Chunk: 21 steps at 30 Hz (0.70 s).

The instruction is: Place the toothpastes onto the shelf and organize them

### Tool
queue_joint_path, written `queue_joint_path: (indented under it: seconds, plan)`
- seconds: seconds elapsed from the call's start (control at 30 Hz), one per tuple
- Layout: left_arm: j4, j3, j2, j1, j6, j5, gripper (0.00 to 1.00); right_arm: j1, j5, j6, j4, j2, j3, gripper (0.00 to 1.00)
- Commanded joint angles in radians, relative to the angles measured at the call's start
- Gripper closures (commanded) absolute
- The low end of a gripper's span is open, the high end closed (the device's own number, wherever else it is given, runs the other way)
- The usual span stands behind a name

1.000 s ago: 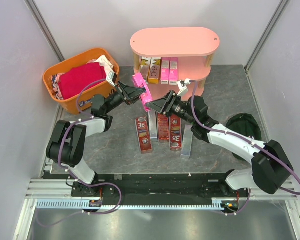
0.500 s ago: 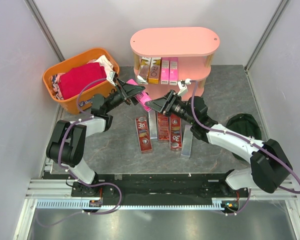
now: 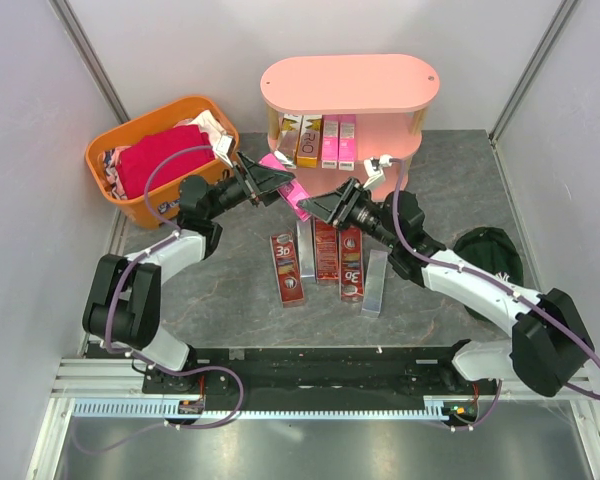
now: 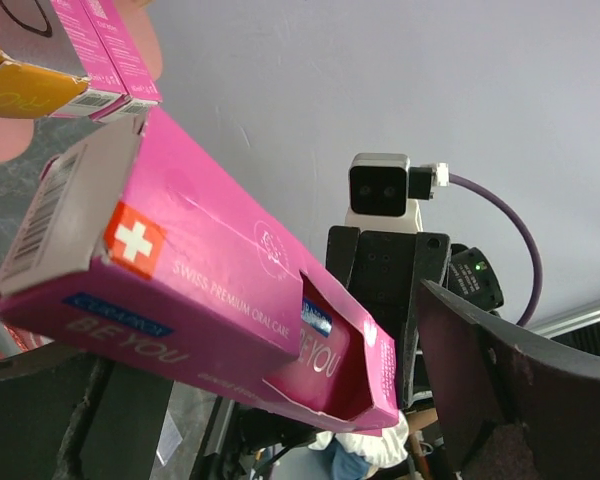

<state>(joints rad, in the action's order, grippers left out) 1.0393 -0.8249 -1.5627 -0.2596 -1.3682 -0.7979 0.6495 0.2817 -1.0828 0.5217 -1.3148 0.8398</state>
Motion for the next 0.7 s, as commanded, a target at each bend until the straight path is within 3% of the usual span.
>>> queue_joint_path:
  seconds: [0.0, 0.53, 0.67]
  plan:
    - [-0.084, -0.052, 0.05, 0.0, 0.135, -0.024, 0.02, -0.01, -0.01, 0.021, 0.017, 0.04, 0.002, 1.0]
    - [-0.087, -0.06, 0.03, 0.002, 0.139, -0.034, 0.02, -0.083, 0.005, 0.049, -0.037, 0.123, 0.018, 1.0]
    - [-0.007, -0.048, 0.01, 0.002, 0.098, -0.031, 0.02, -0.082, 0.048, 0.032, -0.02, 0.112, 0.004, 1.0]
